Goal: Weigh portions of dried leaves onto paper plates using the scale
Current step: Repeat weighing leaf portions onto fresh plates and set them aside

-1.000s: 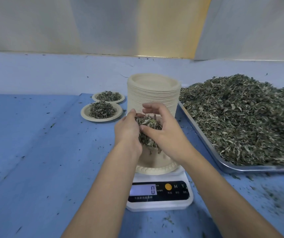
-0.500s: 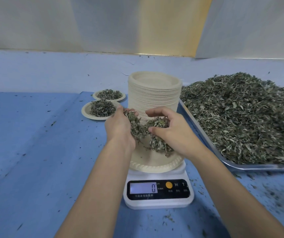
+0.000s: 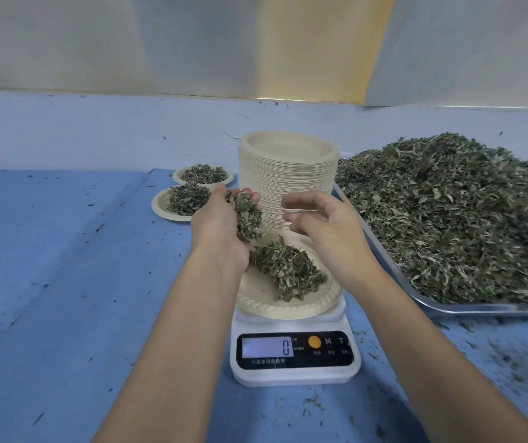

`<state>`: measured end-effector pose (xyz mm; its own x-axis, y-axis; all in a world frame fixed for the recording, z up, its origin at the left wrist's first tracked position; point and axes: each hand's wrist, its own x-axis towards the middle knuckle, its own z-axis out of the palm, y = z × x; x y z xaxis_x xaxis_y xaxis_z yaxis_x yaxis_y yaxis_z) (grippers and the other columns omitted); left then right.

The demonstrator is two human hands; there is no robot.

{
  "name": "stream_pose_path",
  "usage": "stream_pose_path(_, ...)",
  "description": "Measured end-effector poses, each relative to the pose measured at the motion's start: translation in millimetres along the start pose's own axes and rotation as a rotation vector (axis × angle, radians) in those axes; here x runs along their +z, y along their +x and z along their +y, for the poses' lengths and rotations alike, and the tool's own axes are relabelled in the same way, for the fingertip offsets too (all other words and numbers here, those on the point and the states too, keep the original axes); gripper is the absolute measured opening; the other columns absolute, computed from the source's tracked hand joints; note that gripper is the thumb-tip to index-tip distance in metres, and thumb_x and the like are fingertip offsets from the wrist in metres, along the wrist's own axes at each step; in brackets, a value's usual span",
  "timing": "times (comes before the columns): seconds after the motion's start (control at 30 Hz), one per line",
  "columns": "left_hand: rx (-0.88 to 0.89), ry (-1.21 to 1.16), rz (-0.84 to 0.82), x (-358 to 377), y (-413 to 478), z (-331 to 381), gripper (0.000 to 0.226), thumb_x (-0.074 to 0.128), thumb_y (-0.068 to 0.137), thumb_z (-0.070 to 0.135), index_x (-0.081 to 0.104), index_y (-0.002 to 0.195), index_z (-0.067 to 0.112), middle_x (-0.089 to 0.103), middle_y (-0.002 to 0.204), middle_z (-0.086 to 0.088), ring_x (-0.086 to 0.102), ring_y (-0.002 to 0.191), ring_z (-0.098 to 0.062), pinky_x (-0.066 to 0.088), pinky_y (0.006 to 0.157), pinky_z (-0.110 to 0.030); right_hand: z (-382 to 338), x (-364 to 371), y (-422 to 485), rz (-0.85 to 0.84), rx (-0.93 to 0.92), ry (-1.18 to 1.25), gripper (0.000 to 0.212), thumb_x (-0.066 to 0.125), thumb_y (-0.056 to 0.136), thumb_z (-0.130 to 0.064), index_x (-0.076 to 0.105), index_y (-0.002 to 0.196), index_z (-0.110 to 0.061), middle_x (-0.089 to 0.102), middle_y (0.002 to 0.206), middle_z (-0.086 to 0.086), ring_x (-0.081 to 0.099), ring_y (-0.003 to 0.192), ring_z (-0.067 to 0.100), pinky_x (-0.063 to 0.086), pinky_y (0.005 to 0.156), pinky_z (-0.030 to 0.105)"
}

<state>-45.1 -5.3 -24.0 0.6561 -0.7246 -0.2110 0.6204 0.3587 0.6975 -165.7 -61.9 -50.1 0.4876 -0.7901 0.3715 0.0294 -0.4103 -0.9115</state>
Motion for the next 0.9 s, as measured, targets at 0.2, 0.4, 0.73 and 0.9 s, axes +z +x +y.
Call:
stream_pose_path(0.2,-0.052,-0.009,-0.026,0.8,-0.5,-2.6,0.031,0.039,0.102,0.027,0.049,0.076,0.013,0.060,0.054,-0.001,0.061,0.050,-0.013,0.050,0.050,-0.020,0.6,2.0,0.7,0.065,-0.012,0.023,0.015,0.061,0.089,-0.009,0.070,0.096,-0.020,0.061,0.077,-0.004,0.052,0.061,0.002,0.046,0.062,0.022)
stream_pose_path(0.4,-0.092,-0.031,-0.038,0.8,0.7,-3.9,0.030,0.041,0.102,0.027,0.051,0.078,0.011,0.061,0.063,-0.003,0.063,0.056,-0.013,0.053,0.050,-0.020,1.3,7.1,0.3,0.015,0.030,0.008,0.020,0.063,0.090,-0.024,0.069,0.109,-0.021,0.068,0.100,-0.015,0.063,0.094,0.001,0.054,0.090,0.033)
stream_pose_path(0.73,0.018,0.019,0.050,2.5,-1.2,-13.0,0.035,0.046,0.099,0.031,0.055,0.071,0.012,0.062,0.050,0.002,0.059,0.042,-0.010,0.047,0.047,-0.020,-12.5,17.8,-4.1,-0.144,0.063,-0.027,0.049,0.069,0.084,-0.037,0.056,0.130,-0.025,0.063,0.121,-0.012,0.060,0.109,0.002,0.048,0.100,0.038)
stream_pose_path(0.9,0.168,0.083,0.129,2.7,-1.2,-19.6,0.036,0.044,0.099,0.032,0.055,0.071,0.013,0.061,0.078,-0.004,0.056,0.068,-0.018,0.047,0.064,-0.029,-15.7,18.1,-6.4,-0.151,0.075,-0.057,0.043,0.075,0.079,-0.036,0.065,0.119,-0.025,0.064,0.120,-0.006,0.065,0.104,0.007,0.049,0.098,0.038)
